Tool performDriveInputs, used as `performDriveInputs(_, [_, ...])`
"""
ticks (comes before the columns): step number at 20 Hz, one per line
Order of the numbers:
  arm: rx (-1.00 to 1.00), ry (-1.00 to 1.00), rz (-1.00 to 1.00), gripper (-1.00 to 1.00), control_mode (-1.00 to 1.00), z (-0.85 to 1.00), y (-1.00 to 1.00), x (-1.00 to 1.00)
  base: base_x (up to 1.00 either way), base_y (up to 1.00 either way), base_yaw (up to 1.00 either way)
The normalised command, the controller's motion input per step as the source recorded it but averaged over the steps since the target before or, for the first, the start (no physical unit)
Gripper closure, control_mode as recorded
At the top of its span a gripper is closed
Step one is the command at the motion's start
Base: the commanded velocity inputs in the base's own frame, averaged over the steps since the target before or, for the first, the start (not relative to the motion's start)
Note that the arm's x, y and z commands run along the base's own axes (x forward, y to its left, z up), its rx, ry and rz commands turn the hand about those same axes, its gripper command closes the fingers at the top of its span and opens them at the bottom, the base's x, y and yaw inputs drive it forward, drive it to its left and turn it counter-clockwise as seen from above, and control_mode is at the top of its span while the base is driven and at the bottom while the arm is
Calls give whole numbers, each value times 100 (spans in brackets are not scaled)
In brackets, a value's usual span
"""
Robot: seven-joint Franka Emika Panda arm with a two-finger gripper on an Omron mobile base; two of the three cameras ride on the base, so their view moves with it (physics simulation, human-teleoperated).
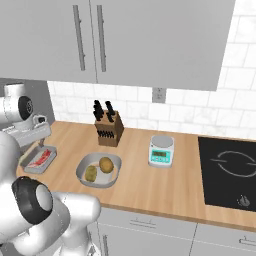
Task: Take the meat container that has the steak and place it on the second highest rack of the freezer. Then take the vegetable container that has the potatos and place it on the highest rack of the freezer.
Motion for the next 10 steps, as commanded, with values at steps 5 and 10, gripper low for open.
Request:
performDriveInputs(5, [-20, 14, 22, -100, -100, -56, 50, 1, 0, 0, 0])
performDriveInputs(10, [-2, 8, 16, -100, -100, -56, 8, 0, 0, 0, 0])
